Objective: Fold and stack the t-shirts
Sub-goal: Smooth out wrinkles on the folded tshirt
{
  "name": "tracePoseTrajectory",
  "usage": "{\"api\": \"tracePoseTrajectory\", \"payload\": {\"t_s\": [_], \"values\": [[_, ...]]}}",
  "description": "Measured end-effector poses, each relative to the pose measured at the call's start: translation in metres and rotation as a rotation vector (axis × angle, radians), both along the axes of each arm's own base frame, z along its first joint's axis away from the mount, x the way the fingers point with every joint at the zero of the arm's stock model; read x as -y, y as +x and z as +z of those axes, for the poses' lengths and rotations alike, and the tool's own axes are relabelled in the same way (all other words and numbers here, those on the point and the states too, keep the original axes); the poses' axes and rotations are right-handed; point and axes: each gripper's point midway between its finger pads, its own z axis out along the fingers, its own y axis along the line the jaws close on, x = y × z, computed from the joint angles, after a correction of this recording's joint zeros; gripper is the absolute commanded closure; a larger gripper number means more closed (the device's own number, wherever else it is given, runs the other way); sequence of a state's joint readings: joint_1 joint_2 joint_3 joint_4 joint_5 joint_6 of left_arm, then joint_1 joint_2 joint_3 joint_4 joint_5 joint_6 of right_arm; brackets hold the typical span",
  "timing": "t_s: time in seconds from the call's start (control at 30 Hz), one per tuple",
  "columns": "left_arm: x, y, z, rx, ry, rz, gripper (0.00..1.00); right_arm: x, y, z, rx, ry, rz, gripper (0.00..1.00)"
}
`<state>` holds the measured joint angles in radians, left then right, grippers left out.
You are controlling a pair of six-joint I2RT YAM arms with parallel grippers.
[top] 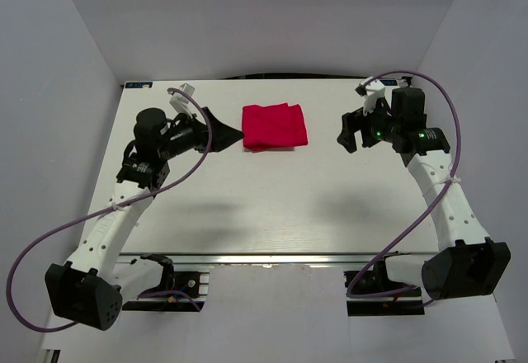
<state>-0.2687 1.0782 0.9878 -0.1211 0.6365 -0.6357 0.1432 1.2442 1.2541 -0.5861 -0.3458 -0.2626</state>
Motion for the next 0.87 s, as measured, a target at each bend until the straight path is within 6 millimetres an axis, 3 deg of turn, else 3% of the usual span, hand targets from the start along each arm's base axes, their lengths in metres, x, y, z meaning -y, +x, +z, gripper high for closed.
{"api": "tracePoseTrajectory", "payload": {"t_s": [0.87], "values": [[-0.0012,-0.0033,0.0036,0.009,-0.002,0.002,0.02,0.0005,-0.0020,-0.0035,-0.006,0.013,-0.019,0.11]]}}
